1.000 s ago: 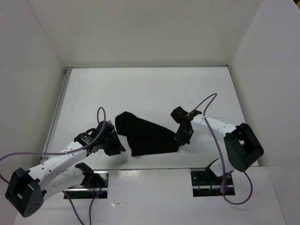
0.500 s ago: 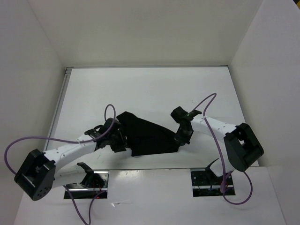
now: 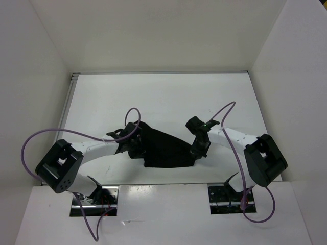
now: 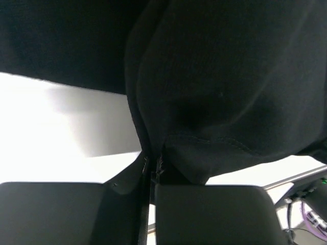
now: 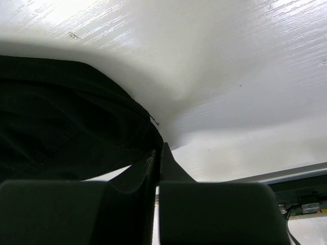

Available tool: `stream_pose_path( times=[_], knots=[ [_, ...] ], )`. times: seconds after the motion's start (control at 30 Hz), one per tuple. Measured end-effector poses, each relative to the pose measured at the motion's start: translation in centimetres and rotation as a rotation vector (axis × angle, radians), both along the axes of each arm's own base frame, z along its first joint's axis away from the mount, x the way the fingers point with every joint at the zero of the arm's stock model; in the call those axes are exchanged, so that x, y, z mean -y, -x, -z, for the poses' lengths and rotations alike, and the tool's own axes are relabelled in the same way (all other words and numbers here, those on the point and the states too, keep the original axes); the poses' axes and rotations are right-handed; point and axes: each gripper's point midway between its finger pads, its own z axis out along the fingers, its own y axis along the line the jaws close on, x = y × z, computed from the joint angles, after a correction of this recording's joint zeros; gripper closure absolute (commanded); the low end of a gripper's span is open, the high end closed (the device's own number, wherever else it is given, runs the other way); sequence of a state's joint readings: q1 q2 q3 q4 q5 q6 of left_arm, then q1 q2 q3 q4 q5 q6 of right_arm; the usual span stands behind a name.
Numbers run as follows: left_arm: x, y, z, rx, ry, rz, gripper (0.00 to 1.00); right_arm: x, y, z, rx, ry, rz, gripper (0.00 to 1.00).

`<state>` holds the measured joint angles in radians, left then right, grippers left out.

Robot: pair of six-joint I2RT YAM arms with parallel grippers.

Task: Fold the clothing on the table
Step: Flatten the skirt out

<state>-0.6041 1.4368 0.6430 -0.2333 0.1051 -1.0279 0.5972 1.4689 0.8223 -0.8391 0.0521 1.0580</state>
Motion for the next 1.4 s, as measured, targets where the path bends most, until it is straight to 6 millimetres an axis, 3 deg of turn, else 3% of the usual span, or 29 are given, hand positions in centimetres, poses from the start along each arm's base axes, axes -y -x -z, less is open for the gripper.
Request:
stream_pose_path(
  times=[0.13,0.3,0.37,0.6,0.63,0.67,0.77,0.87,0.9,0.93,0.97,1.2,1.4],
  knots=[
    [-1.0,-0.1,-1.4,0.027,-0.030,0.011,1.00,0.1,0.1,0.0,-0.004,0.005,0.005,1.00],
    [-3.0,-1.9,-8.0,0.183,0.005,-0.038,1.00,0.0,0.0,0.0,-0.001,0.005,0.027,1.00],
    [-3.3,-2.2,-8.9,0.205,0.015,-0.047,1.00,-0.1,-0.1,0.0,0.003,0.001,0.034,1.00],
    [-4.2,0.9,-3.8,0.031,-0.045,-0.006,1.00,-0.2,0.0,0.0,0.003,0.002,0.033,1.00],
    [-4.3,1.2,-3.3,0.012,-0.049,-0.001,1.00,-0.3,0.1,0.0,0.001,0.001,0.031,0.95],
    [-4.2,1.4,-2.9,-0.001,-0.049,0.004,1.00,-0.3,0.1,0.0,-0.001,-0.002,0.029,0.84],
    [-4.3,2.0,-1.9,-0.033,-0.052,0.009,1.00,-0.5,0.4,-0.1,-0.007,-0.011,0.017,0.73],
    [-4.6,2.6,-1.1,-0.059,-0.065,0.015,0.79,-0.4,0.6,-1.0,0.011,-0.023,0.011,0.68],
    [-4.6,2.7,-1.1,-0.060,-0.066,0.017,0.71,-0.4,0.7,-1.5,0.024,-0.034,0.011,0.67],
    [-4.6,2.7,-1.1,-0.057,-0.065,0.019,0.51,-0.4,0.6,-1.9,0.037,-0.044,0.011,0.67],
    [-4.6,2.6,-1.3,-0.049,-0.063,0.023,0.47,-0.5,0.6,-2.3,0.049,-0.056,0.011,0.67],
    [-4.5,2.6,-3.6,0.024,-0.018,0.024,0.39,-0.9,0.9,-2.8,0.047,-0.084,0.007,0.67],
    [-4.1,2.9,-6.5,0.102,0.054,0.018,0.39,-1.2,1.1,-1.5,-0.002,-0.075,-0.008,0.67]
  ],
)
